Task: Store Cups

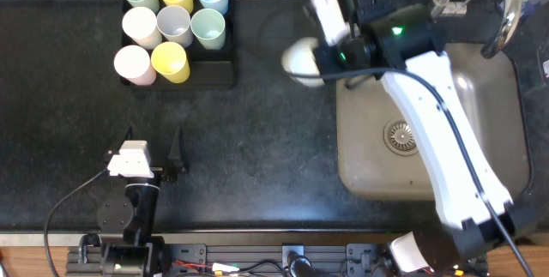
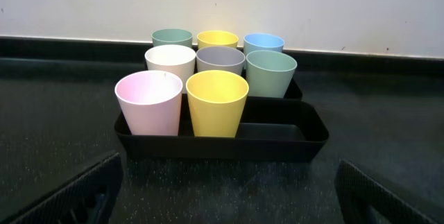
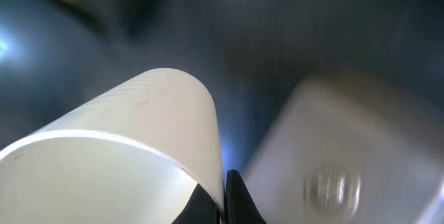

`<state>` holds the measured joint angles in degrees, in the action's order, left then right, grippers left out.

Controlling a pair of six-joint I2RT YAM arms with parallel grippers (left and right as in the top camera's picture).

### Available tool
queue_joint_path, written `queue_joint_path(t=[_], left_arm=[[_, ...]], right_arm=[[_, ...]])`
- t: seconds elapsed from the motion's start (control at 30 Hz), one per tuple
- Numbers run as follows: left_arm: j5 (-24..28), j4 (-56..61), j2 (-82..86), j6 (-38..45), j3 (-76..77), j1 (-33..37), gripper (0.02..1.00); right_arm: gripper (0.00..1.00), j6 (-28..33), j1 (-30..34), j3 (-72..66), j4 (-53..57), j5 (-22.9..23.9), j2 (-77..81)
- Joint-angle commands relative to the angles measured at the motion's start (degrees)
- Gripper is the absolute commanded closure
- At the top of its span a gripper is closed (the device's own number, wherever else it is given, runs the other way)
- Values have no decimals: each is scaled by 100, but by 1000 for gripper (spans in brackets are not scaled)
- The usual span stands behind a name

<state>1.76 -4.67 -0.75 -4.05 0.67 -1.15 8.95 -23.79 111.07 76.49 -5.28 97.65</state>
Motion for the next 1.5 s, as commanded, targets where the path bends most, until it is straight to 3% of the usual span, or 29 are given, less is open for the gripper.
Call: queue_joint_path(t=[0.03, 0.3, 0.47, 0.77, 1.5], left_arm=[[74, 4, 59, 87, -20, -52, 20], [74, 4, 59, 87, -20, -52, 20], [74, 4, 59, 87, -20, -52, 20], [74, 4, 59, 87, -20, -52, 20], [74, 4, 59, 87, -20, -52, 20]], right_arm=[[958, -538, -835, 1296, -170, -66, 168], [956, -1082, -1429, 2208, -726, -13, 1528], [956, -1244, -1434, 2273, -758, 660, 2302], [958, -1309, -1495, 2310, -820, 157, 2955], [956, -1303, -1469, 2308, -938, 24, 3801]])
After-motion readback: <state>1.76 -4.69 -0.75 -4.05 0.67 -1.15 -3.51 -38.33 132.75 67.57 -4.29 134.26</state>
